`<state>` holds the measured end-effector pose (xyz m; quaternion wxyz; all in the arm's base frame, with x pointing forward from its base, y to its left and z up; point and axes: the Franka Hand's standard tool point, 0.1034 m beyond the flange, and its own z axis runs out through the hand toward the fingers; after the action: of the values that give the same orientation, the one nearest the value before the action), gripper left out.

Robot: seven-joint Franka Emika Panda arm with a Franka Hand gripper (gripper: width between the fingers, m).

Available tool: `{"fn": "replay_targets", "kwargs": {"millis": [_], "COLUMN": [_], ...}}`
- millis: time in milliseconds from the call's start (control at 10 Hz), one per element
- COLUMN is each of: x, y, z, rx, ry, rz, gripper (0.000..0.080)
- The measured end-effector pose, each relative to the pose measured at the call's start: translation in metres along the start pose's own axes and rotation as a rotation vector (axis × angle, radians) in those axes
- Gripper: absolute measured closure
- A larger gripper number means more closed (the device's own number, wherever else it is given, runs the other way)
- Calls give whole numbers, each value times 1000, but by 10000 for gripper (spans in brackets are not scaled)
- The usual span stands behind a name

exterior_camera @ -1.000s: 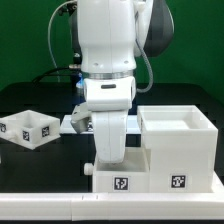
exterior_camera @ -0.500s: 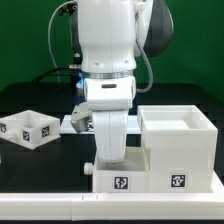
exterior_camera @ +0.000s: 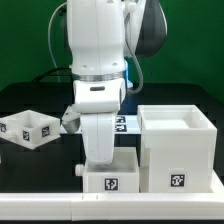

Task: Assemble drawer

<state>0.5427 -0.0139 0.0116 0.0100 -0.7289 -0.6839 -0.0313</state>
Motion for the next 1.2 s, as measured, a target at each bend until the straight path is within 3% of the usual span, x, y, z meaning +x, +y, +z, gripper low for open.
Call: {"fn": "replay_targets", "kwargs": {"millis": [300,800,1000,1200], "x": [13,21,21,11], "y": [6,-3,-3,1], "z": [-9,-1,0,0], "rx": [-12,5,-18,-47], "ry": [-8,-6,1,4], "rz": [-19,64,54,-43], "gripper": [761,761,761,761]}}
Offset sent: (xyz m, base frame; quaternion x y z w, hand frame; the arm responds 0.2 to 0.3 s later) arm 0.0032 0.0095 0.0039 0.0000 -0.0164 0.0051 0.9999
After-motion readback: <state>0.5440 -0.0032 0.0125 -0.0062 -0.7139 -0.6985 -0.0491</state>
